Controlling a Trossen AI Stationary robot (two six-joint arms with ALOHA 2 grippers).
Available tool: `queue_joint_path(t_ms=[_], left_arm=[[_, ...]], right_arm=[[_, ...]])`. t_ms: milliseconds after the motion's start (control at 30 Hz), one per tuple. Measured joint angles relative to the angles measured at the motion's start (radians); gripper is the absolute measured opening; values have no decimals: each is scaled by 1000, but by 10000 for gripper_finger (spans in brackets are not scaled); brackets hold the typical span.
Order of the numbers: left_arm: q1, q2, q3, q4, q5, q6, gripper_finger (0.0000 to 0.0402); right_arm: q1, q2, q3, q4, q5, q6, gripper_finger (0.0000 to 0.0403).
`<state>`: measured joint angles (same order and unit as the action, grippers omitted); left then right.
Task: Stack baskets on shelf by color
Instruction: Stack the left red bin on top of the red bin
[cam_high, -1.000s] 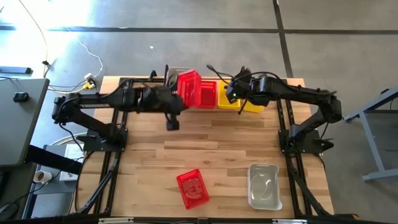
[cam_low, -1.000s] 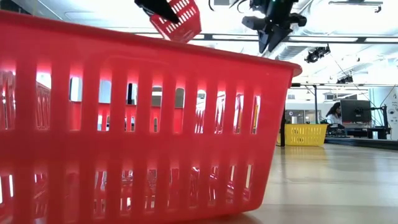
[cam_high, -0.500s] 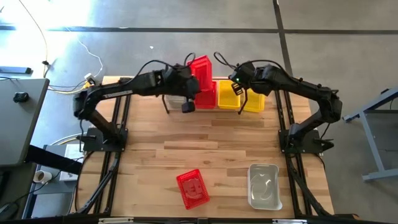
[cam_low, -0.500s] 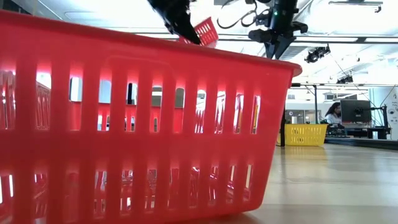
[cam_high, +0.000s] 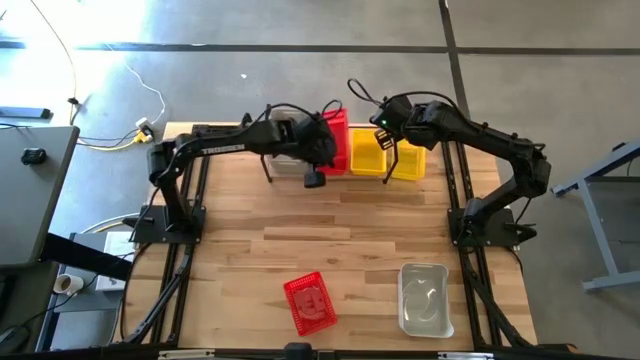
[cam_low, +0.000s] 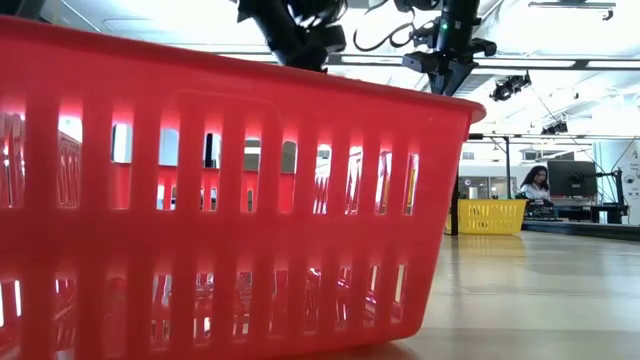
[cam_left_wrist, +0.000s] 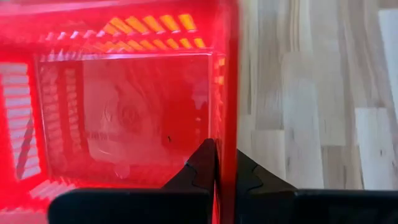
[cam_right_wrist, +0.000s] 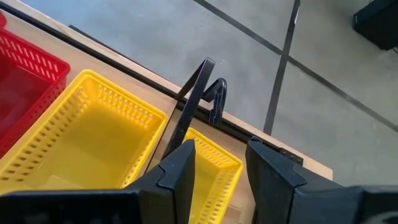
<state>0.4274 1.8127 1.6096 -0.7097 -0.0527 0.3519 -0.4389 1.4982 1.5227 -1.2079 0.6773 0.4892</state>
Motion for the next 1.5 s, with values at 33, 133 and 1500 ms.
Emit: queue_joint_path(t_ms=[33, 133, 1500], left_arm=[[0, 8, 1, -4, 0, 0, 0], [2, 30, 1, -12, 1, 0, 0], [24, 126, 0, -11, 7, 45, 11]], right_arm=[[0, 0, 0, 0, 0, 0, 129], [0, 0, 0, 0, -1, 0, 129], [0, 0, 0, 8, -40, 6, 129]])
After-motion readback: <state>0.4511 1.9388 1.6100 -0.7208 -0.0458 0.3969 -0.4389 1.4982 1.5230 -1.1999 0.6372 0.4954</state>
